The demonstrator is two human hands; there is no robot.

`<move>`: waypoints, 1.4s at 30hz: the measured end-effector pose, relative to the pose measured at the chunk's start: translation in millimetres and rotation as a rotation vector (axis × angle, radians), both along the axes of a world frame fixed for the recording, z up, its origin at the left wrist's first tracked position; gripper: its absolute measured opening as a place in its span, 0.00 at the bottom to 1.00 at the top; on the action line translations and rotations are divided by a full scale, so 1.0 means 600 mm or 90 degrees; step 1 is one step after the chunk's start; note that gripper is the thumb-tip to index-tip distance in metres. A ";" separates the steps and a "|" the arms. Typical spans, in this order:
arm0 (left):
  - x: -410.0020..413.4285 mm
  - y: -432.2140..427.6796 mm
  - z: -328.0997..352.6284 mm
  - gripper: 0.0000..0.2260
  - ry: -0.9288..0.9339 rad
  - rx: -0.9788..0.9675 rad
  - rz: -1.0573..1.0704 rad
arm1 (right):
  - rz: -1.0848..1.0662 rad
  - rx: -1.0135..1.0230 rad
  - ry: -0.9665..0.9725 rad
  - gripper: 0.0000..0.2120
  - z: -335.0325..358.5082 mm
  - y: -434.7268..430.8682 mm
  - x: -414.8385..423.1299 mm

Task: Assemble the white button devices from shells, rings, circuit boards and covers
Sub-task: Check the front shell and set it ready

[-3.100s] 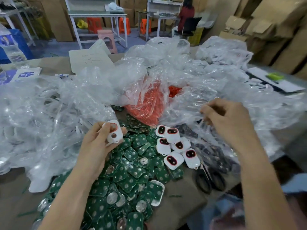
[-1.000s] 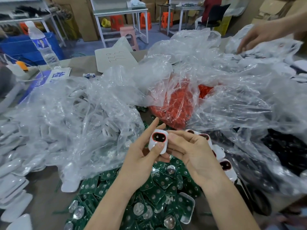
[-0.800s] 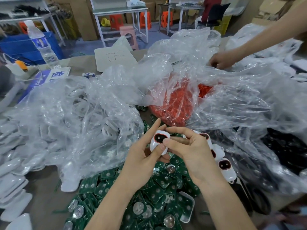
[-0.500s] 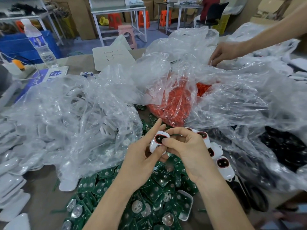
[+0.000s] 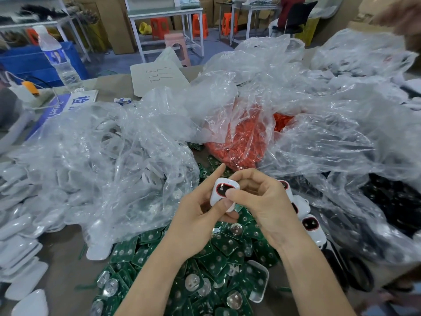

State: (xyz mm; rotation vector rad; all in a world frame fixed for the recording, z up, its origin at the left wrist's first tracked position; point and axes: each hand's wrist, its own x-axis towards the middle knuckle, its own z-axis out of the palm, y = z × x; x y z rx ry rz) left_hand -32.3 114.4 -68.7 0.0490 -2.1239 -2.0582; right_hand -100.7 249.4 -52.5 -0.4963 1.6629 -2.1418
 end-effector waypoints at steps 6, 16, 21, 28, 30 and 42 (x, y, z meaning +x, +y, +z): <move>0.003 -0.004 0.011 0.16 0.003 0.090 -0.009 | 0.021 -0.029 -0.034 0.10 0.003 0.005 -0.003; 0.007 0.003 0.028 0.09 -0.028 0.265 -0.026 | 0.055 -0.061 -0.014 0.11 0.008 0.008 -0.001; 0.007 0.003 0.021 0.13 -0.102 0.350 0.018 | 0.003 0.080 0.294 0.09 0.028 0.018 -0.003; 0.005 -0.005 0.026 0.10 -0.154 0.427 -0.036 | 0.134 0.447 0.817 0.03 0.060 0.016 -0.013; 0.003 -0.005 0.023 0.10 -0.171 0.434 -0.021 | 0.290 0.487 0.691 0.07 0.089 0.026 -0.022; -0.013 -0.011 0.020 0.11 -0.176 0.394 0.127 | -0.104 1.086 0.342 0.06 0.143 0.073 -0.514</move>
